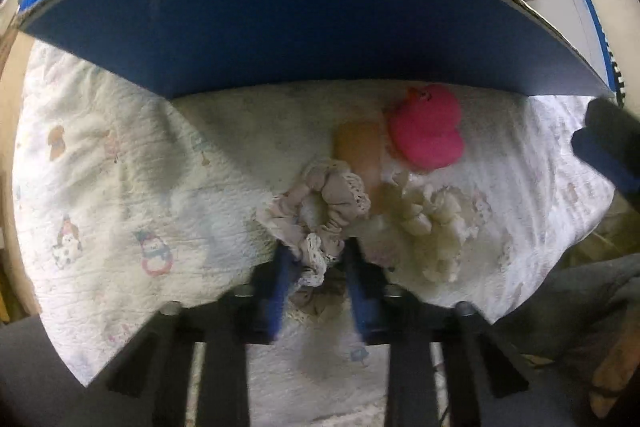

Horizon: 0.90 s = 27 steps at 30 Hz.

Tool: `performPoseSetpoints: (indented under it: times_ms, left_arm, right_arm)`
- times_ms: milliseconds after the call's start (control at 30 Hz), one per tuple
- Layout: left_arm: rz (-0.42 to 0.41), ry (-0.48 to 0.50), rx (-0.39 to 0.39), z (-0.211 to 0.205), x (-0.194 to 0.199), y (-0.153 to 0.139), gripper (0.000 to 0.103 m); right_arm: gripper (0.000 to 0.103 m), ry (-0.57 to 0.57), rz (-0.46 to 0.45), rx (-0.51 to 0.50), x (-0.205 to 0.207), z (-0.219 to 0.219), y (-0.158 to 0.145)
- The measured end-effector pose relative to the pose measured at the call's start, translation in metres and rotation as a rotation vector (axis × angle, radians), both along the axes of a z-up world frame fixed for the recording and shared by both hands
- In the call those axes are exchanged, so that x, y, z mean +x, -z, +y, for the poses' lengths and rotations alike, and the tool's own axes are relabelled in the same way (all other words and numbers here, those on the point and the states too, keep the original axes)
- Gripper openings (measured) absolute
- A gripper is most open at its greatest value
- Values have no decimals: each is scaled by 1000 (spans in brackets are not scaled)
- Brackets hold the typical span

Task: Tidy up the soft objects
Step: 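Grasp the beige lace scrunchie with the left tool while the right tool grasps the cream lace scrunchie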

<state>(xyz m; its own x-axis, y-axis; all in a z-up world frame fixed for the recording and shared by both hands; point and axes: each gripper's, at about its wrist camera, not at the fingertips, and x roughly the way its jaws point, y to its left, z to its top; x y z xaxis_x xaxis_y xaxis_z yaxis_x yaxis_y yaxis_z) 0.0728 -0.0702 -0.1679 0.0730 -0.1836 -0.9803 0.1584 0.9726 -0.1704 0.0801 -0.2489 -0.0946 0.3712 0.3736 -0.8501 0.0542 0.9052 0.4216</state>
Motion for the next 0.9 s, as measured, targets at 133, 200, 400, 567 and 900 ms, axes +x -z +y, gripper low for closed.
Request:
performPoseSetpoints:
  times_ms: [133,200,400,567,900]
  left_arm:
    - [-15,15,14,2,4,-6,13]
    - [-47,-2,29,8,4,-15,13]
    - [-114,-61,44,25,-3,-37,13]
    - [-177,-125,44,45,-4,-54,13]
    - [-224,-121,30,50,-12,-71,13]
  right_arm:
    - [72,-41,65,37,4,9,16]
    - [72,-73,98,60,5,17,25]
    - [65,-197,160,-19,5,52,46]
    - [64,-241,173,-66,4,68,55]
    - [21,-247,162,-96,3,69,60]
